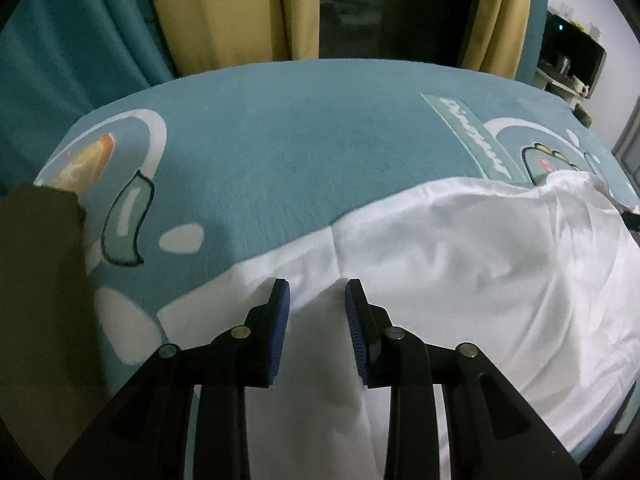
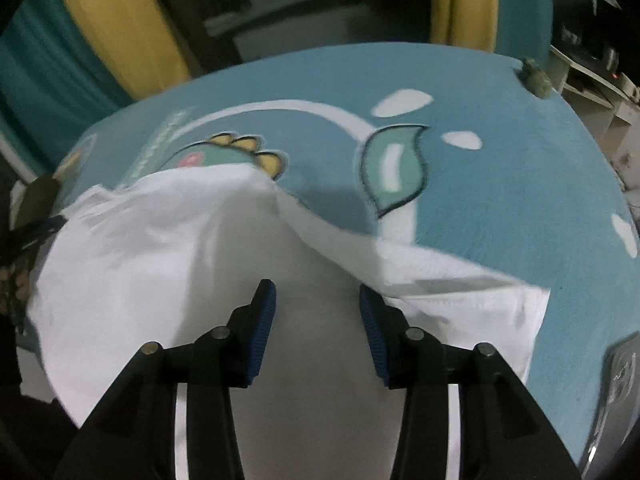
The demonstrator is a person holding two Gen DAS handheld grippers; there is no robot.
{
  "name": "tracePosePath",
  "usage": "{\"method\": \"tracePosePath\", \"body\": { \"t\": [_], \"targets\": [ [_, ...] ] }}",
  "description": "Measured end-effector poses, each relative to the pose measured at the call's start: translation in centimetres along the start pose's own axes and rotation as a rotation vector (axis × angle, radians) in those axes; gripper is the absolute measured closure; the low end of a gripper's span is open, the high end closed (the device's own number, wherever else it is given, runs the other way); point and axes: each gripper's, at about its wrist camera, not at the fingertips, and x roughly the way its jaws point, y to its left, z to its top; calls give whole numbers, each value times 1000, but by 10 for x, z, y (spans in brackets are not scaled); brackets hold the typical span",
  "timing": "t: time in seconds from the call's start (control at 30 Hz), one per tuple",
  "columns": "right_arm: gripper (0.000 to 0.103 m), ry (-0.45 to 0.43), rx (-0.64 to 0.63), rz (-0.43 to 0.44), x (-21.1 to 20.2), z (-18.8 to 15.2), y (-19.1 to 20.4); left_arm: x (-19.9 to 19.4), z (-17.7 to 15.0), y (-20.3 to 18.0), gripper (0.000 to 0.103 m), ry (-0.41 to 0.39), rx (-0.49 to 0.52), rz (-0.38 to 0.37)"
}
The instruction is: Fold large clothes
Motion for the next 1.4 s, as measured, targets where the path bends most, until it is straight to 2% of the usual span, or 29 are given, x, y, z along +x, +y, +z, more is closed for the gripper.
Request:
{"method": "tracePosePath", "body": {
  "t": [0.07, 0.1, 0.17, 0.23, 0.37, 0.43, 0.5, 0.57, 0.63, 0.7, 0.77, 0.87, 0.93, 1.03, 1.17, 1.27, 1.4],
  "targets": [
    [59, -24, 14, -60, 3, 7, -11, 3, 4, 2, 69, -7, 8, 10],
    [59, -52, 21, -66, 4, 12, -19, 6, 6, 3, 65, -10, 7, 17],
    [59, -83, 41, -64, 6, 18, -29, 8, 10, 7, 63, -17, -11, 20],
    [59, -89, 66, -150, 5, 23, -38, 13, 16, 10, 63, -19, -19, 33],
    [58, -157, 54, -215, -28, 16, -43, 1, 14, 20, 63, -51, -31, 63],
    [57, -177, 35, -283, -41, 9, -42, -7, 7, 28, 63, -59, -42, 78],
    [55, -173, 55, -340, -47, -1, -43, -11, -2, 40, 63, -40, -63, 113],
    [55, -150, 73, -330, -44, -10, -48, -6, -12, 50, 63, -7, -87, 134],
    [55, -118, 67, -346, -34, -17, -50, -6, -17, 58, 51, -24, -101, 133],
    [55, -81, 62, -415, -21, -21, -54, -5, -17, 62, 46, -30, -114, 145],
    [53, -104, 73, -440, -25, -20, -58, -4, -14, 64, 46, -27, -120, 165],
    [53, -113, 73, -492, -33, -20, -58, -8, -12, 65, 46, -35, -115, 237],
    [53, -126, 65, -508, -44, -24, -54, -14, -14, 65, 46, -52, -140, 247],
    [53, -178, 50, -475, -61, -30, -40, -29, -15, 60, 46, -95, -170, 207],
    [52, -243, 41, -392, -79, -36, -13, -54, -16, 25, 46, -162, -137, 95],
    [52, -288, 87, -223, -84, -35, 21, -68, -19, -13, 46, -204, -79, -2],
    [52, -314, -66, -17, -71, -40, 106, -75, -25, -67, 46, -239, -23, -180]
  ]
}}
